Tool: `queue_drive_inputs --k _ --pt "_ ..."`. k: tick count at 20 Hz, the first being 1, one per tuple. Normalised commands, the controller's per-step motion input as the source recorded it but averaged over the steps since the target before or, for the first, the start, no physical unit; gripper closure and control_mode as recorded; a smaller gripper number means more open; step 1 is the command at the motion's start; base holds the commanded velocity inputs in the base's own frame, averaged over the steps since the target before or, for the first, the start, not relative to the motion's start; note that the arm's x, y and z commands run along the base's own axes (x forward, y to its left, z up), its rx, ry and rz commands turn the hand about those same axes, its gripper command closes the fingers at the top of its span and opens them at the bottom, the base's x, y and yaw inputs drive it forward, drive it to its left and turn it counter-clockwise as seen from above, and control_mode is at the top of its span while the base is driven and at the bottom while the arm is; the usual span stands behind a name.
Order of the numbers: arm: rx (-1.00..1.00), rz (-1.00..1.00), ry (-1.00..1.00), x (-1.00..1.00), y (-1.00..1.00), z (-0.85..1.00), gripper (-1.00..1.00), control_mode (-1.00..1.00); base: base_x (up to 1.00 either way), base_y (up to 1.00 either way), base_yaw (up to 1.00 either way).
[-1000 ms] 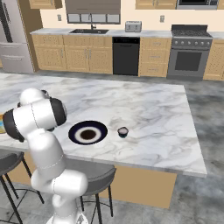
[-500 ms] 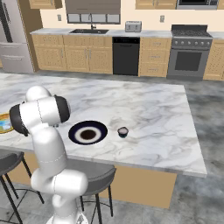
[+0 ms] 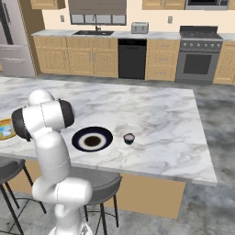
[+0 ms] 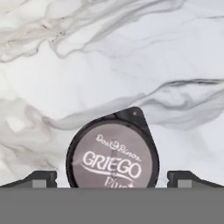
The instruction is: Place two yogurt containers on each plate.
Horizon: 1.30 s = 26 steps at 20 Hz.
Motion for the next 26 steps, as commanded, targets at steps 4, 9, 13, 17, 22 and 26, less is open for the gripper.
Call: queue_drive_inputs --k 4,9,13,17,22,26 --pt "0.0 0.0 0.0 0.13 0.0 -0.17 -1.0 -1.0 0.0 0.0 0.0" --pt "0.0 0.0 0.0 0.12 0.03 -0.13 -1.0 -1.0 0.0 0.0 0.0" --pt "0.0 0.0 0.0 0.03 0.08 -0.05 -1.0 -1.0 0.0 0.0 0.0" --pt "0.0 0.0 0.0 0.01 0.02 -0.02 -1.0 -1.0 0.0 0.0 0.0" --pt "0.0 0.0 0.0 0.0 0.0 0.0 -1.0 -1.0 0.0 0.0 0.0" --pt "0.0 0.0 0.0 0.0 0.0 -0.06 -1.0 -1.0 0.0 0.0 0.0"
